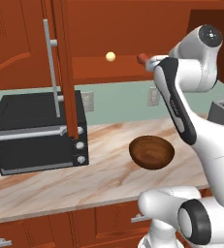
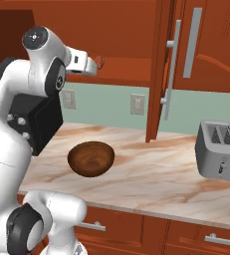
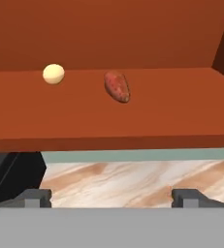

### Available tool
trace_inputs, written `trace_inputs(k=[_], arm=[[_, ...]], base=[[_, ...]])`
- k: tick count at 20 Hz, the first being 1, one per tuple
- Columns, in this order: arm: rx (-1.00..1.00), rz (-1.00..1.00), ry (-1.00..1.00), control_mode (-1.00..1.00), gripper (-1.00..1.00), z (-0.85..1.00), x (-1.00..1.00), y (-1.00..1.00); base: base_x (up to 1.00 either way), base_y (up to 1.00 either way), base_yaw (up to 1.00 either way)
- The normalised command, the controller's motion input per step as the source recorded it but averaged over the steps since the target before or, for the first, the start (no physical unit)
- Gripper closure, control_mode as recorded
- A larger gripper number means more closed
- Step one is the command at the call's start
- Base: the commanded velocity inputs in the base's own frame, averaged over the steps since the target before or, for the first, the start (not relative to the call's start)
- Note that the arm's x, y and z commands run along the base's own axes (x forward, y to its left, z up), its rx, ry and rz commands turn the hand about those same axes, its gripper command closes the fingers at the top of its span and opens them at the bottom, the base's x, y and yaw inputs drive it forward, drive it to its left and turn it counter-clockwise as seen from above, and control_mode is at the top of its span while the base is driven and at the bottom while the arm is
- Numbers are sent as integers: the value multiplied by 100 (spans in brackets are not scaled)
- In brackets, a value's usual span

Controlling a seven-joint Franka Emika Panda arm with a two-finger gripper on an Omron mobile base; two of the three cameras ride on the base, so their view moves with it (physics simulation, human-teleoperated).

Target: Pick the sweet potato from the cabinet and place it in the bowl. Then pick the bowl and place it in the sink. Then turn on the sink facuet.

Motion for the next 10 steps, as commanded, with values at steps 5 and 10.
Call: trace_inputs(k=[5, 10], arm=[[0, 0, 4, -100, -100, 5, 94, 0], [0, 0, 10, -100, -100, -17, 100, -1]], base=[[0, 0, 0], [0, 0, 0]])
